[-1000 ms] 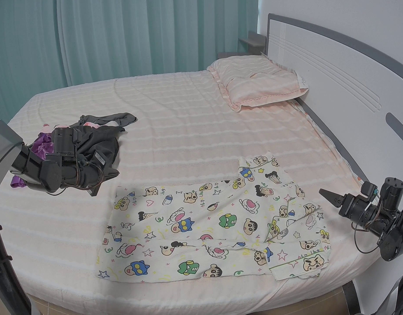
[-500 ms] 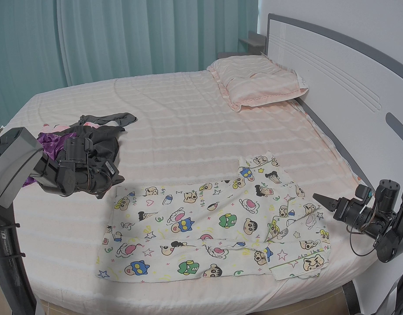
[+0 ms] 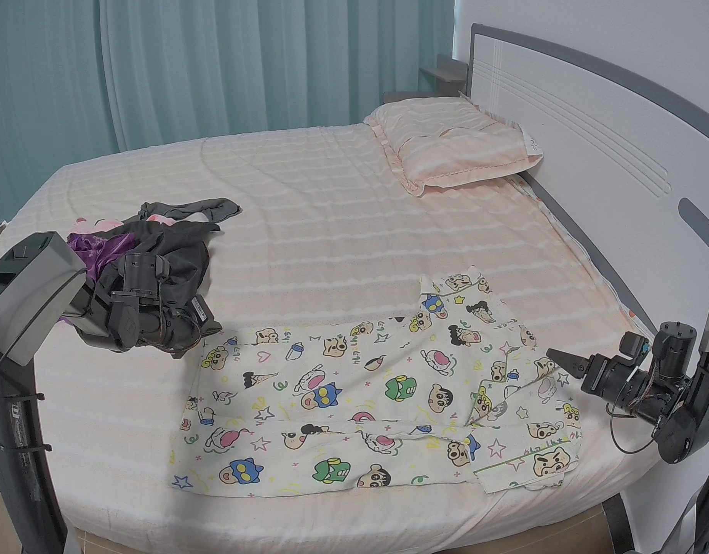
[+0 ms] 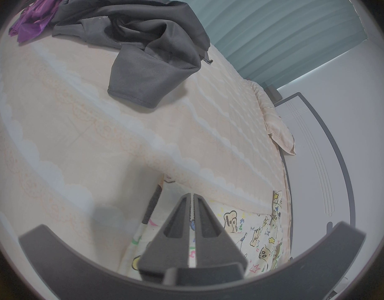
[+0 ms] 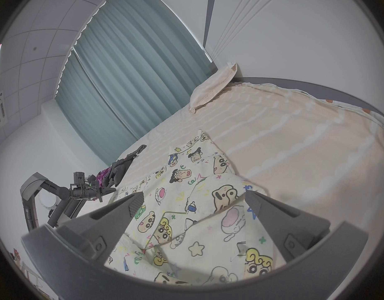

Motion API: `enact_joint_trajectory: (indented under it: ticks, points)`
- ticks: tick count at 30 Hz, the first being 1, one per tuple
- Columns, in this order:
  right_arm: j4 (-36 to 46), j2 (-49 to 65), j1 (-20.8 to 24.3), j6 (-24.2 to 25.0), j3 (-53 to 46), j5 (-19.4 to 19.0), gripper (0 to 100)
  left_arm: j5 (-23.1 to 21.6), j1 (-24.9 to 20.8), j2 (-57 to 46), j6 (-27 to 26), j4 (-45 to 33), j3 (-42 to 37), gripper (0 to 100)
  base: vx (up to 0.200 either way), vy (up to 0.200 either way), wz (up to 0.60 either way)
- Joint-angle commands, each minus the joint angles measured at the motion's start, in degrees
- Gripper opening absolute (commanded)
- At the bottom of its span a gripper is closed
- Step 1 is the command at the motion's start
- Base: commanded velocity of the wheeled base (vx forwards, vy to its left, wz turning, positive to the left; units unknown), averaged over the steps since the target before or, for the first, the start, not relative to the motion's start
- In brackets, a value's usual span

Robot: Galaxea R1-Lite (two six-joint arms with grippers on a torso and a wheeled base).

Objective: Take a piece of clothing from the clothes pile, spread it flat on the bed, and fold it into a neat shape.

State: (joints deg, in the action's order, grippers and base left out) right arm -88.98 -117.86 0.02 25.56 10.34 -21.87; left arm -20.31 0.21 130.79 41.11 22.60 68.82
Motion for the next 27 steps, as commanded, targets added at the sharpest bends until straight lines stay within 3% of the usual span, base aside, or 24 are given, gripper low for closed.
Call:
enact_joint_trajectory:
  ticks: [1,4,5,17,27]
  points:
    - [-0.8,-1.0,0.2,-0.2,0.0,0.1,100,0.0,0.4,0.2,-0.2,0.0,-0.1,0,0.0,0.0,0.0]
    - [-0.8,-1.0,1.4,-0.1,-0.2,0.2,100,-0.1,1.0,-0.2,-0.1,0.0,-0.2,0,0.0,0.0,0.0]
    - [-0.8,-1.0,1.5,-0.1,-0.2,0.2,100,-0.1,1.2,-0.3,-0.1,0.1,-0.2,100,0.0,0.0,0.0]
    - [-0.8,-0.8,1.6,-0.2,-0.2,0.2,100,-1.1,2.1,-0.8,-2.9,0.1,-2.0,100,0.0,0.0,0.0]
    - [-0.8,-1.1,1.6,-0.2,-0.1,0.2,100,-2.4,-0.2,-0.3,-4.1,0.5,-2.1,100,0.0,0.0,0.0]
